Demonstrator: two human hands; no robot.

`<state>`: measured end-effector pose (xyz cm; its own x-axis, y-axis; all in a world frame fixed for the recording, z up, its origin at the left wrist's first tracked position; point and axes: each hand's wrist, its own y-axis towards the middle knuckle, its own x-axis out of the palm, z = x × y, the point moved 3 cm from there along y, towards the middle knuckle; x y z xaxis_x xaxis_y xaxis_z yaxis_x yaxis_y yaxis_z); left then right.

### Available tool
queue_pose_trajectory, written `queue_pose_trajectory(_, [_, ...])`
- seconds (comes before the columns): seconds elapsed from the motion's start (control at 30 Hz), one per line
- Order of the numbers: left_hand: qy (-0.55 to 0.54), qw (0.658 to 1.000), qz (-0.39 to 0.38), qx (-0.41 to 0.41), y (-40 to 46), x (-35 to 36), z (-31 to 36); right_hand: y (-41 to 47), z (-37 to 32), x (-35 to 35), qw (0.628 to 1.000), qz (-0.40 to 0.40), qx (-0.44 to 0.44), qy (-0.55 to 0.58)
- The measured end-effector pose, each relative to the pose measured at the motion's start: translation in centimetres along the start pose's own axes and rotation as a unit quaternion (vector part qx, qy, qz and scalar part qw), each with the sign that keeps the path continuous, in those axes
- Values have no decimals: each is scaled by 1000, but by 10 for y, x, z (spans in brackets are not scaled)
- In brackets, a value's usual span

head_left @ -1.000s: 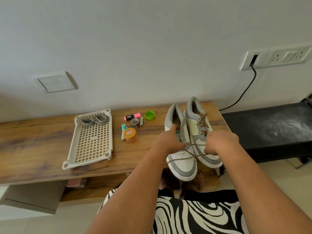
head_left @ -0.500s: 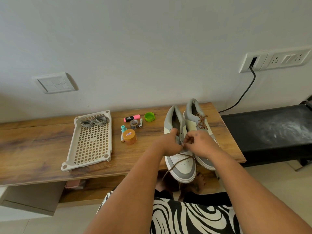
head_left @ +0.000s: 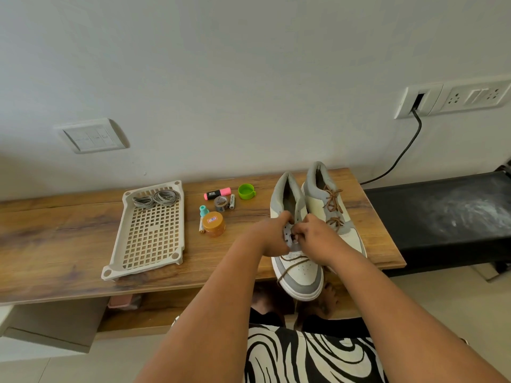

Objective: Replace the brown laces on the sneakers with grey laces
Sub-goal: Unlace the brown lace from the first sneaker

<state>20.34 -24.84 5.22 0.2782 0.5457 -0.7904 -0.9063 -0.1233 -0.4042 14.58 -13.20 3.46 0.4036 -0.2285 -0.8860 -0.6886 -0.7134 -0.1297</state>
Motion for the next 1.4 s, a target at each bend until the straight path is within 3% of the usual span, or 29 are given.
queue_pose_trajectory(0.27, [49, 999, 20, -10, 1, 3, 3, 1, 1, -1, 998, -22, 26, 43])
queue_pose_trajectory(0.47, [170, 982, 76, -15, 0, -4, -4, 8, 3, 5, 990, -64, 82, 91])
queue_pose_trajectory(0.6, [153, 977, 133, -71, 3, -14, -21, 10, 7, 4, 967, -61, 134, 206])
queue_pose_trajectory(0.77, [153, 963, 183, -124, -2, -25, -34, 12, 8, 4, 954, -81, 162, 240])
queue_pose_trajectory(0.87, [197, 955, 161, -151, -5, -26, -29, 9, 6, 3, 939, -84, 172, 285])
queue_pose_trajectory(0.97, [85, 975, 165, -123, -4, -18, -19, 3, 11, 6, 881, -63, 223, 412])
queue_pose_trajectory(1.07, [-56, 970, 207, -115, 1, -12, -8, -2, 12, 5, 848, -61, 224, 477])
queue_pose_trajectory(1.27, [-52, 980, 134, -141, 10, 1, -13, 0, 14, 5, 867, -24, 203, 455])
queue_pose_trajectory(1.4, [-86, 983, 111, -122, 10, -5, -16, 1, 15, 5, 798, -9, 238, 554])
